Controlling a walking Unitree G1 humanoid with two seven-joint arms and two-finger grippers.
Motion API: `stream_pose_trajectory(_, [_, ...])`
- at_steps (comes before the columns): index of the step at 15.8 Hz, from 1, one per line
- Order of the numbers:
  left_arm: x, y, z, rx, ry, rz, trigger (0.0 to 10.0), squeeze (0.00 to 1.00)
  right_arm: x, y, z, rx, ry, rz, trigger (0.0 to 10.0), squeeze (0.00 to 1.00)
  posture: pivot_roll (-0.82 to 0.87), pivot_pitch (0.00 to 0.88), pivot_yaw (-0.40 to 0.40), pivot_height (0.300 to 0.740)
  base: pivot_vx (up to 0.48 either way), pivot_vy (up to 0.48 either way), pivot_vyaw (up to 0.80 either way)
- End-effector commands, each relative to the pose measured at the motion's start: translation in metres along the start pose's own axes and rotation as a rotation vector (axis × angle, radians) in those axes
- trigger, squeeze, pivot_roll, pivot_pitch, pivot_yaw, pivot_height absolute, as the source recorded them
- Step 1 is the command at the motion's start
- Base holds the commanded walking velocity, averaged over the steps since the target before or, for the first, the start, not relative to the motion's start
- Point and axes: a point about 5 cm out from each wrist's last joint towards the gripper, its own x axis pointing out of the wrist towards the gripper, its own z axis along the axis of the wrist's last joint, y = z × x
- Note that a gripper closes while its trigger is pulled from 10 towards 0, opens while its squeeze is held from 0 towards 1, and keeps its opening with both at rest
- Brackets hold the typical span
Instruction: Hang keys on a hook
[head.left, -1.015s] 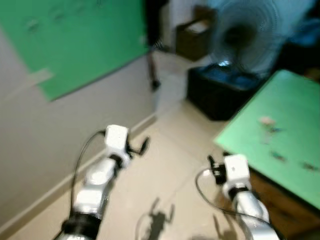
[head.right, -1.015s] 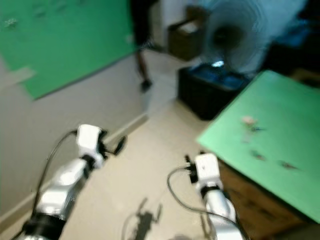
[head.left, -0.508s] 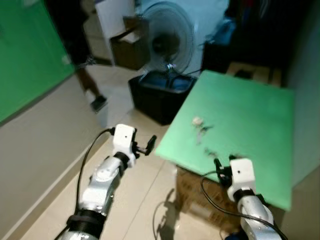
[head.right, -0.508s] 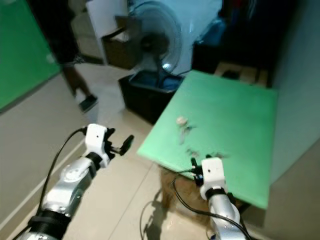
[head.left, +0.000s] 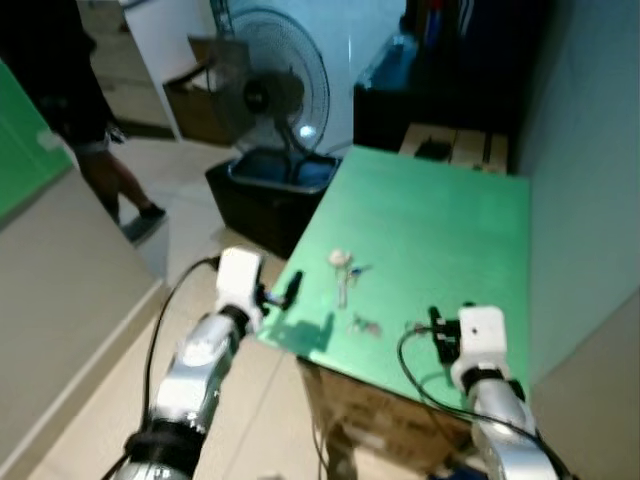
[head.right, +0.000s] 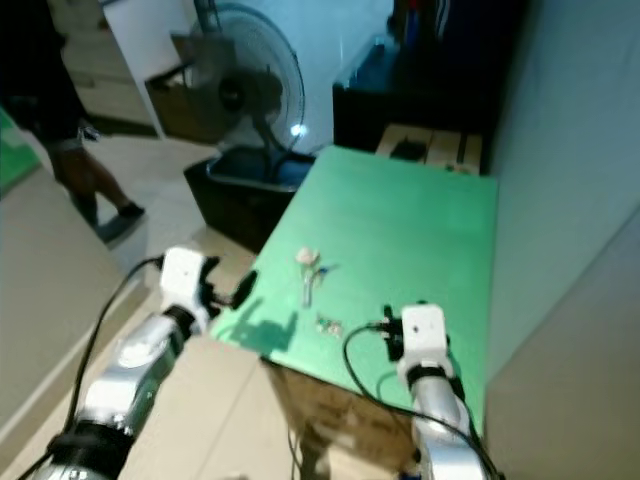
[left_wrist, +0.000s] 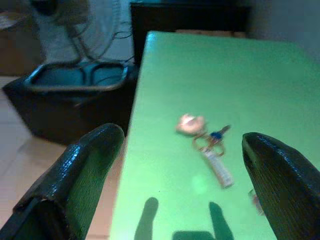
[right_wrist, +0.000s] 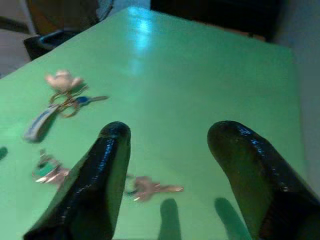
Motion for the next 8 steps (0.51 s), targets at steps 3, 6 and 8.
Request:
stream_pose_trajectory(3, [-0.0011,0.0048,-0.0017,0.002,0.011,0.008,10.0,0.0,0.0002,0.0022,-0.0037,0.021,0.022,0.003,10.0,1.0,-0.17,0.0,0.132,0.74,0.0,0.0,0.0])
stream_pose_trajectory(6, [0.0003,0.0008,-0.0033,0.03,0.031,-0.019,10.0,0.0,0.0016,0.0036,-0.001,0.023,0.008,0.007,10.0,1.0,-0.17,0.0,0.141,0.74,0.0,0.0,0.0])
stream_pose_trajectory(8, [0.001,0.0005,-0.0029,0.051,0.038,-0.026,10.0,0.0,0.0023,0.0038,0.0008,0.047,-0.003,-0.008,10.0,1.0,-0.17,0.0,0.142,0.74,0.0,0.0,0.0])
